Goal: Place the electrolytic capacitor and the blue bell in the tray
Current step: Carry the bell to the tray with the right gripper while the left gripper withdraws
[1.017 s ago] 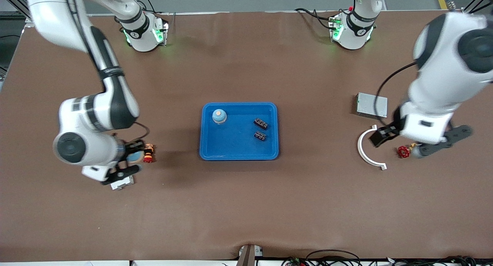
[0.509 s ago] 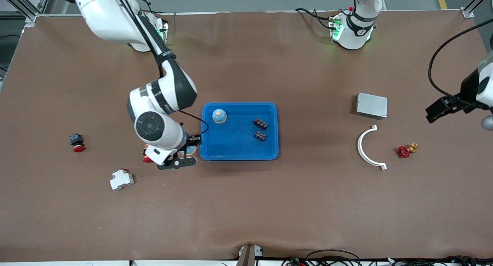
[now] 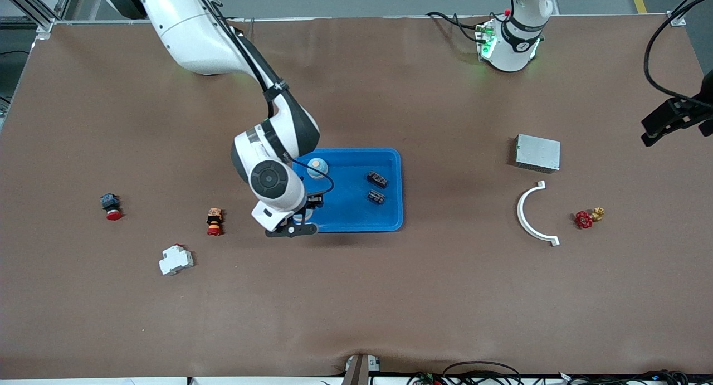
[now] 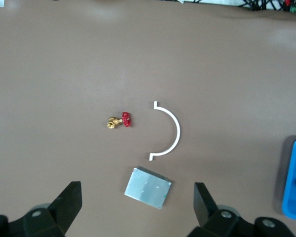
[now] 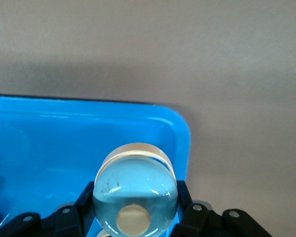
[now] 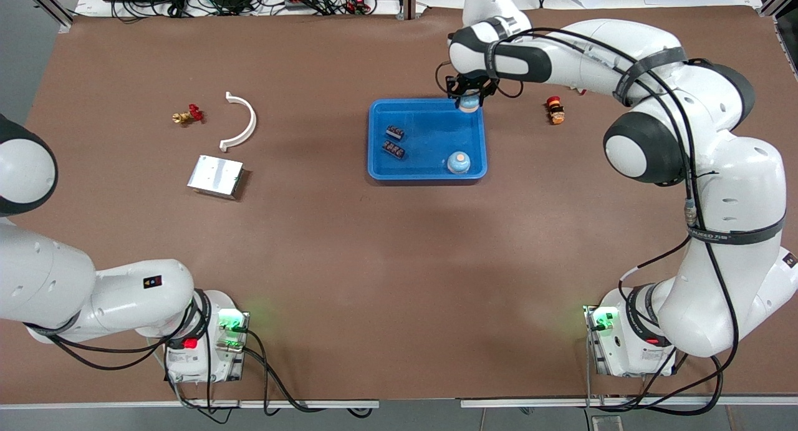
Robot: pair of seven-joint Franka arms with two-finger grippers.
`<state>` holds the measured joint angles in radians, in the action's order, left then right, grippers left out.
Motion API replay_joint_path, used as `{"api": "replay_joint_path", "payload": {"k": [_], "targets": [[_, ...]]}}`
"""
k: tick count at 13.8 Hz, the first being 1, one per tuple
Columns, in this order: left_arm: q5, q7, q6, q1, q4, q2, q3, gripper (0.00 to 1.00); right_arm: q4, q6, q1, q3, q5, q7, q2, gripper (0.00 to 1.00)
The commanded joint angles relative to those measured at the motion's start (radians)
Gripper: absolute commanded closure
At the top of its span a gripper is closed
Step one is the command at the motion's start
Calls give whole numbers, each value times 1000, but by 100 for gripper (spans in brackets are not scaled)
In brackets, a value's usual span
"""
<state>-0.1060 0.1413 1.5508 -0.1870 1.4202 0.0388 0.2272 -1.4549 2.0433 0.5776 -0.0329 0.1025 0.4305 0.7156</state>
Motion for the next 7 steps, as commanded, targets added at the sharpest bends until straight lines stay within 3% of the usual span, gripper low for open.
{"api": "replay_joint_path", "payload": {"k": [1,7], "targets": [[57,-101,-41,147,34,-37,-197,0,-16,3,30,-13,42,13,7,86],[72,-120,-46,212,98,-94,-259,0,-70,60,45,-13,42,13,25,85]]}}
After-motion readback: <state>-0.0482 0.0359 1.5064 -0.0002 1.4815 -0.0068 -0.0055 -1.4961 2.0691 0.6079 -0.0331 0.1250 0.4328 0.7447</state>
